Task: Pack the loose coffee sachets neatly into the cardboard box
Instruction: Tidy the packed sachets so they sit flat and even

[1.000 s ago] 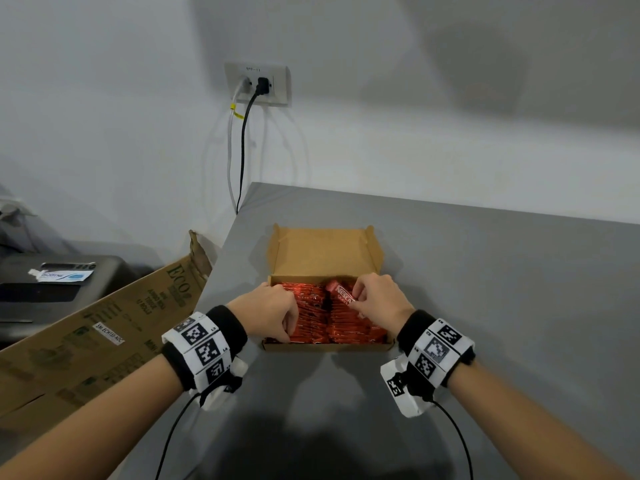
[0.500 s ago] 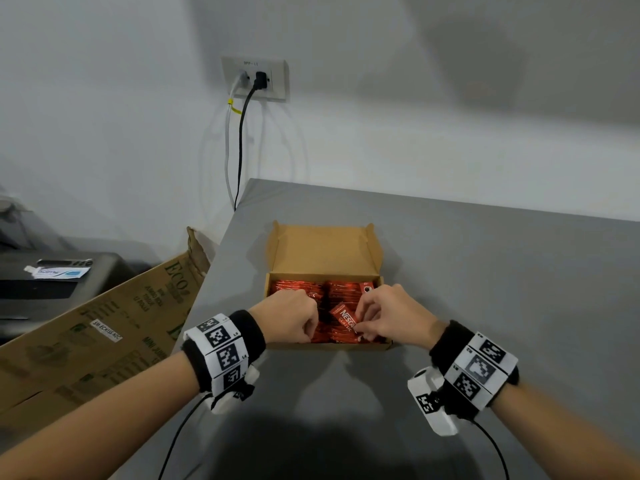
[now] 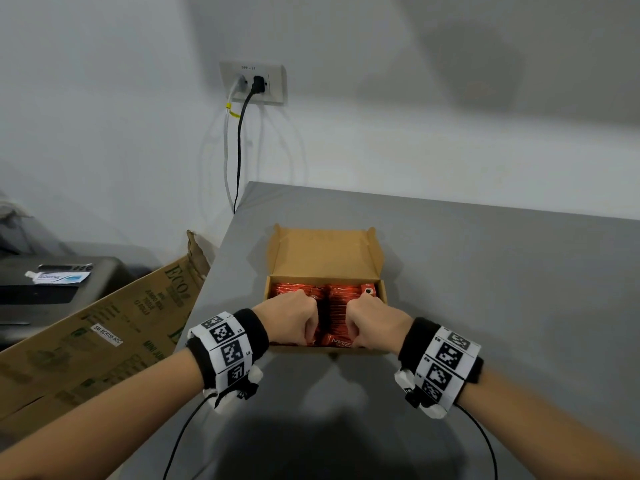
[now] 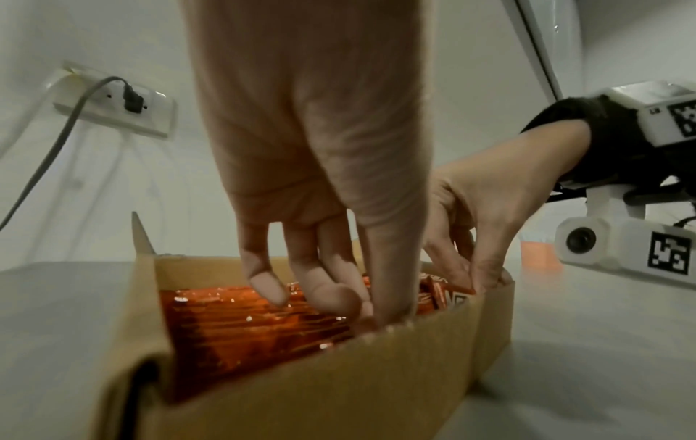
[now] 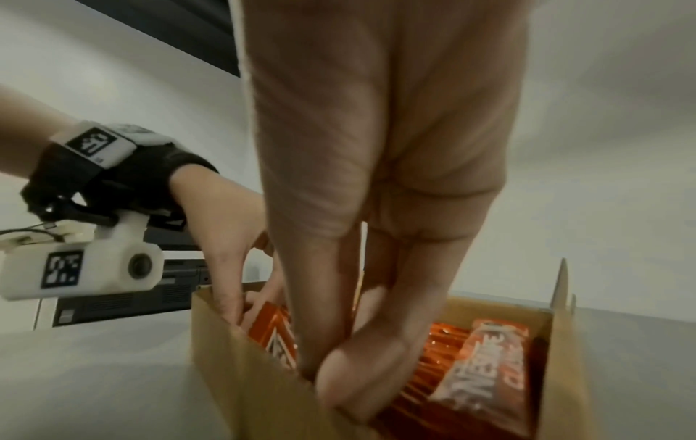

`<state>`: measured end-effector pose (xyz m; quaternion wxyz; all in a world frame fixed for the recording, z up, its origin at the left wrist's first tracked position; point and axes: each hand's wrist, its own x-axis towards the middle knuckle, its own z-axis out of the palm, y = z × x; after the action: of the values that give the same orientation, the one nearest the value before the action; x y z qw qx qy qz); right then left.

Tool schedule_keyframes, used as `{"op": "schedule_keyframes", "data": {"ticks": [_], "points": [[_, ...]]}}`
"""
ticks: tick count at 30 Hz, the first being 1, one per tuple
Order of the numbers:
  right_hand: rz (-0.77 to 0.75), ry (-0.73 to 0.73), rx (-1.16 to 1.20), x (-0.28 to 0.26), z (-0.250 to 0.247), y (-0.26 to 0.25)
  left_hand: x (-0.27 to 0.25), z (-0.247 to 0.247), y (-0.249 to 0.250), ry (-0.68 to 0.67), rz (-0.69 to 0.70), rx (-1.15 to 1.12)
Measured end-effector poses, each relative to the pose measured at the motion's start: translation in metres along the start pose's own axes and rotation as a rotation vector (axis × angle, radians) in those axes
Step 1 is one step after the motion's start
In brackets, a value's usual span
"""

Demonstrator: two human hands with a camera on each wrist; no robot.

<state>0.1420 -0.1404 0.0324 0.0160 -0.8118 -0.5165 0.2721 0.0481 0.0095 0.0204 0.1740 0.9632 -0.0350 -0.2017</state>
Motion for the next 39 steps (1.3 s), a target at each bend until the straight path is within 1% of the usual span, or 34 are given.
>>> {"op": "schedule_keyframes", "data": {"ticks": [3,5,7,8,10,12,16,19,23,26,30,36,39], "points": [[0.028,-0.055,0.069,-0.002,-0.006,0.003,-0.003,-0.002,-0.003,-0.024,-0.008,-0.067],[0.031,-0.044,0.055,-0.003,-0.007,0.003,-0.003,-0.004,-0.004,0.035,-0.015,-0.089],[0.019,0.002,0.0,-0.005,-0.005,0.0,-0.002,-0.004,-0.001,0.116,0.019,-0.112],[0.008,0.024,-0.024,-0.004,-0.003,-0.002,0.0,-0.003,0.002,0.129,0.043,-0.12],[-0.003,0.045,-0.045,-0.004,0.0,-0.005,0.002,0.0,0.01,0.111,0.077,-0.108],[0.006,0.044,-0.058,-0.003,0.0,-0.006,0.004,0.003,0.014,0.101,0.075,-0.104],[0.006,0.035,-0.077,-0.005,-0.001,-0.005,0.004,0.005,0.018,0.156,0.072,-0.158],[0.007,0.007,-0.038,-0.004,-0.002,0.001,0.006,0.003,0.021,0.139,0.084,-0.189],[0.088,-0.002,0.065,-0.008,-0.014,0.022,0.008,0.001,0.023,0.123,0.069,-0.202],[0.131,0.006,0.064,-0.016,-0.017,0.032,0.008,0.001,0.027,0.115,0.046,-0.175],[0.159,0.007,0.061,-0.02,-0.011,0.031,0.011,-0.002,0.034,0.111,0.045,-0.098],[0.15,0.036,0.075,-0.021,-0.006,0.033,0.013,-0.003,0.037,0.111,0.054,-0.065],[0.126,0.037,0.129,-0.024,-0.004,0.037,0.011,0.001,0.034,0.15,0.051,-0.096]]}}
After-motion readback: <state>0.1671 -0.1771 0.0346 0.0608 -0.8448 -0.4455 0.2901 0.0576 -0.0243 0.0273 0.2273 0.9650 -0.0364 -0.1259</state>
